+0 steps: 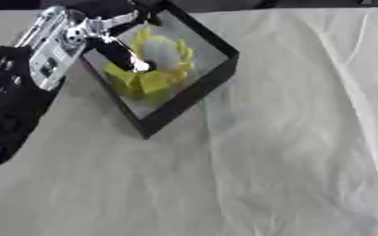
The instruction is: Pick up objects on the table and place them in the box.
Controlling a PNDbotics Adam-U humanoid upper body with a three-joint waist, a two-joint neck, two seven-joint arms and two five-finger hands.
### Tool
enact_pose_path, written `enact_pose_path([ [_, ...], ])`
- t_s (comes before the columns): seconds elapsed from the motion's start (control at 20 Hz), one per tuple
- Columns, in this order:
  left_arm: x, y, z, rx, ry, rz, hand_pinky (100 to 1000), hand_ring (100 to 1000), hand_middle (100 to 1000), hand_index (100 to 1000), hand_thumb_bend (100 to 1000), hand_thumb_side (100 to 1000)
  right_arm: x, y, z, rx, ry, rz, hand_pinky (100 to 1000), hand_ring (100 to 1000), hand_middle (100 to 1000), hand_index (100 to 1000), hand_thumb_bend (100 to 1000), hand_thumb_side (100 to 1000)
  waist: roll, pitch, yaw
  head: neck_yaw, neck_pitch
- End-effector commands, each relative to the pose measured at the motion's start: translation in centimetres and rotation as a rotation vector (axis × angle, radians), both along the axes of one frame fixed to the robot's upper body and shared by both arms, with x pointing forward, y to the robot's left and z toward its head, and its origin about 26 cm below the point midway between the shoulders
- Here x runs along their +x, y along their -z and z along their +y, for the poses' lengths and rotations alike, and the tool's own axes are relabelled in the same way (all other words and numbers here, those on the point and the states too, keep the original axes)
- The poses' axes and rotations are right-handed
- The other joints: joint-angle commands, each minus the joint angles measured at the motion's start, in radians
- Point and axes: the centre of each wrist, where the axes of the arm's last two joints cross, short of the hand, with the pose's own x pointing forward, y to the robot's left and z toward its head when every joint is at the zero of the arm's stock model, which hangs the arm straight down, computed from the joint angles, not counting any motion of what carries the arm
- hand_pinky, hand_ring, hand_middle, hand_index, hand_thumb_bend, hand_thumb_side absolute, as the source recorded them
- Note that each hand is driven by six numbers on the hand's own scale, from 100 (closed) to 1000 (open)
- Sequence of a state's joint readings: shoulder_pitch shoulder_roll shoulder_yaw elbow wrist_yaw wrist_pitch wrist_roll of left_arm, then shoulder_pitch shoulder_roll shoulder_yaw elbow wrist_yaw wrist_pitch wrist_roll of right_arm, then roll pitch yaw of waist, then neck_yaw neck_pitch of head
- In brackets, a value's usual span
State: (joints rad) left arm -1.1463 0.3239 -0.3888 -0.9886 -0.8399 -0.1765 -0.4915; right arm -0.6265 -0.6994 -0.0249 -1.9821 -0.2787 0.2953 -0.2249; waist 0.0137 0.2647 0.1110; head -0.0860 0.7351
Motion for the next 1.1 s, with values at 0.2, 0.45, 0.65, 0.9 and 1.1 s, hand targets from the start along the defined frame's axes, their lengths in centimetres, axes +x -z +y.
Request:
enact_pose_path([
  [0.2, -0.3, -3.3, 1.0, -0.096, 0.014, -0.152, 893, 857, 830, 905, 266, 429, -0.6, -0.8, -0.2, -0.007, 0.008, -0.025, 883, 750, 720, 836, 100, 365, 0.006, -0.014, 0.007, -0.010, 0.004],
  [0.45, -4.3, -8.5, 1.4, -0.399, 0.109, -0.272, 866, 809, 774, 859, 100, 433, -0.6, -0.7, -0.4, -0.011, 0.017, -0.022, 882, 750, 721, 836, 100, 365, 0.008, -0.026, 0.019, -0.028, 0.012],
  [0.65, -9.8, -12.0, 3.4, -0.687, 0.249, -0.271, 864, 792, 756, 845, 100, 528, -0.6, -0.4, -0.6, -0.006, 0.030, -0.014, 881, 750, 721, 836, 100, 363, 0.009, -0.037, 0.035, -0.047, 0.023],
  [0.9, -15.5, -11.9, 6.5, -0.893, 0.344, -0.245, 859, 784, 750, 840, 100, 453, -0.6, -0.1, -0.7, -0.005, 0.031, -0.009, 880, 749, 721, 836, 100, 361, 0.003, -0.045, 0.048, -0.069, 0.019],
  [1.1, -17.8, -10.3, 9.0, -1.044, 0.330, -0.238, 852, 775, 745, 835, 100, 489, -0.5, 0.2, -0.7, 0.000, 0.034, -0.005, 880, 749, 721, 836, 100, 363, -0.007, -0.047, 0.053, -0.081, 0.013],
])
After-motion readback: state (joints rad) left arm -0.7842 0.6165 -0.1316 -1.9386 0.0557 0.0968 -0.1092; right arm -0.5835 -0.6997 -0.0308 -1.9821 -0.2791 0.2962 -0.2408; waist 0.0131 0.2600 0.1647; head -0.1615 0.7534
